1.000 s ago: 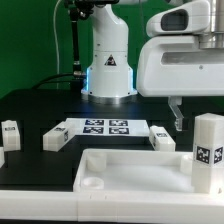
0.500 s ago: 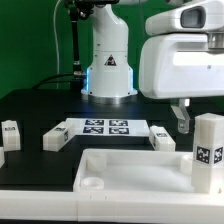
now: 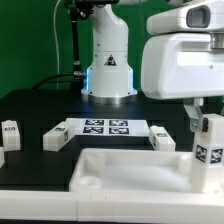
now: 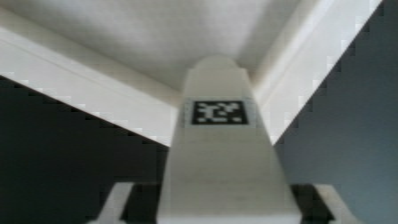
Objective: Assemble desk
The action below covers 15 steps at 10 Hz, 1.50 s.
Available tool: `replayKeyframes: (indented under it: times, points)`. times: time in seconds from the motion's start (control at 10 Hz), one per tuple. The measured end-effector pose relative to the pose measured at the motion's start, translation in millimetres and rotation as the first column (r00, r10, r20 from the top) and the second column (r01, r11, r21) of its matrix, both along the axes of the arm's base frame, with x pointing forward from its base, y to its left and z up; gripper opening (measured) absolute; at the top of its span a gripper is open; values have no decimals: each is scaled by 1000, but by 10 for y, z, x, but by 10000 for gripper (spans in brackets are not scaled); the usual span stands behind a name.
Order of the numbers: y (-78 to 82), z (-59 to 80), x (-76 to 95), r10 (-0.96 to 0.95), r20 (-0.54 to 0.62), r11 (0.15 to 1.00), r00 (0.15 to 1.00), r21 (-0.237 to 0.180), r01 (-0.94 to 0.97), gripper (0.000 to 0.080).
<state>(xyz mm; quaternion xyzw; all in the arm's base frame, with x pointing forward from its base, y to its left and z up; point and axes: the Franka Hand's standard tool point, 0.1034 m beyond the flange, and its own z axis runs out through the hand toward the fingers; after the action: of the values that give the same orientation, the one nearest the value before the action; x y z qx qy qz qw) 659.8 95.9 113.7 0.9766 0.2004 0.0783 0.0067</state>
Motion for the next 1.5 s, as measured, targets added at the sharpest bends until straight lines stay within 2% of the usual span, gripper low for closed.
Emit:
replayKeyframes:
  times: [0.3,0.5,0.7,0.8,1.1,1.4,1.5]
  points:
    - [-2,0,0,-53,-1,999,999,8,53,289]
    - [11,-2,-4,-279,-15,959,960,49,280,289]
    - [4,-3,-5,-490,-38,867,871,83,491,290]
    - [0,-6,-7,-566,-49,818,823,94,568,290]
    - [-7,-12,-13,-805,-96,574,585,125,809,290]
    - [-22,-8,-10,-924,-133,342,359,134,930,290]
    - [-17,-9,-11,-939,-144,293,311,136,946,290]
